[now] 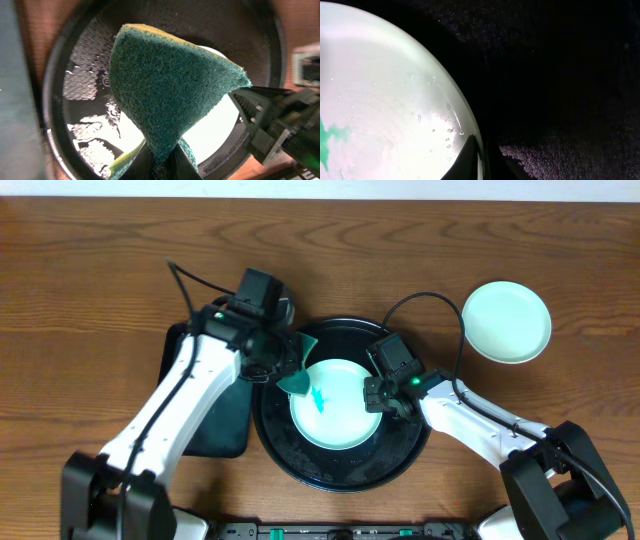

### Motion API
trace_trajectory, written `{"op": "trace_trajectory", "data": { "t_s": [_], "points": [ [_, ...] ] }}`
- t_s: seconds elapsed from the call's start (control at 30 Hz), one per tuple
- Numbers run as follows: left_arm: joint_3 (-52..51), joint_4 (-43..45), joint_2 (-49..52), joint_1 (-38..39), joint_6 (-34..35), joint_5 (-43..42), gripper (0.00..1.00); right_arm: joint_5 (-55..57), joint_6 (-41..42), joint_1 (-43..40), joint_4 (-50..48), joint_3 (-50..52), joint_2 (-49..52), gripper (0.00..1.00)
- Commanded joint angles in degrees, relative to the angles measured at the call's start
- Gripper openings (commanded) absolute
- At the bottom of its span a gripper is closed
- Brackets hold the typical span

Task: Clean dirty plates on tray and stack at the side
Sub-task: 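Scrub the green plate with the sponge while right gripper holds rim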

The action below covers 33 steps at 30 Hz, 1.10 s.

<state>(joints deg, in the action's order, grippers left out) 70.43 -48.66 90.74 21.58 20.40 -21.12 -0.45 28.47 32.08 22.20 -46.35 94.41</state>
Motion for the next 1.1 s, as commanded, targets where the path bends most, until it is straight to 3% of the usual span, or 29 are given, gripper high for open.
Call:
{"op": "trace_trajectory", "data": {
  "t_s": [0.0,0.13,0.4,0.7,0.93,1.07],
  "points": [
    [1.0,1.1,4.8,1.6,2.9,-1.0,0.07,-0.5,1.5,-0.2,-0.5,1.1,3.8,0.01],
    [1.0,3.7,10.6,3.5,2.8,-5.5,0.07,-0.5,1.5,-0.2,-0.6,1.1,3.8,0.01],
    [1.0,6.8,20.6,8.1,8.1,-6.8,0.07,-0.5,1.5,-0.2,-0.4,1.1,3.8,0.01],
    [1.0,13.7,24.0,14.2,9.6,-19.5,0.08,-0.5,1.5,-0.2,-0.4,1.1,3.8,0.01],
    [1.0,14.9,24.0,15.3,11.9,-18.5,0.07,-0.5,1.9,-0.2,-0.3,1.1,3.8,0.01],
    [1.0,11.7,24.0,12.1,11.8,-8.8,0.07,-0.5,2.8,-0.2,-0.1,1.1,3.8,0.01]
  ]
}}
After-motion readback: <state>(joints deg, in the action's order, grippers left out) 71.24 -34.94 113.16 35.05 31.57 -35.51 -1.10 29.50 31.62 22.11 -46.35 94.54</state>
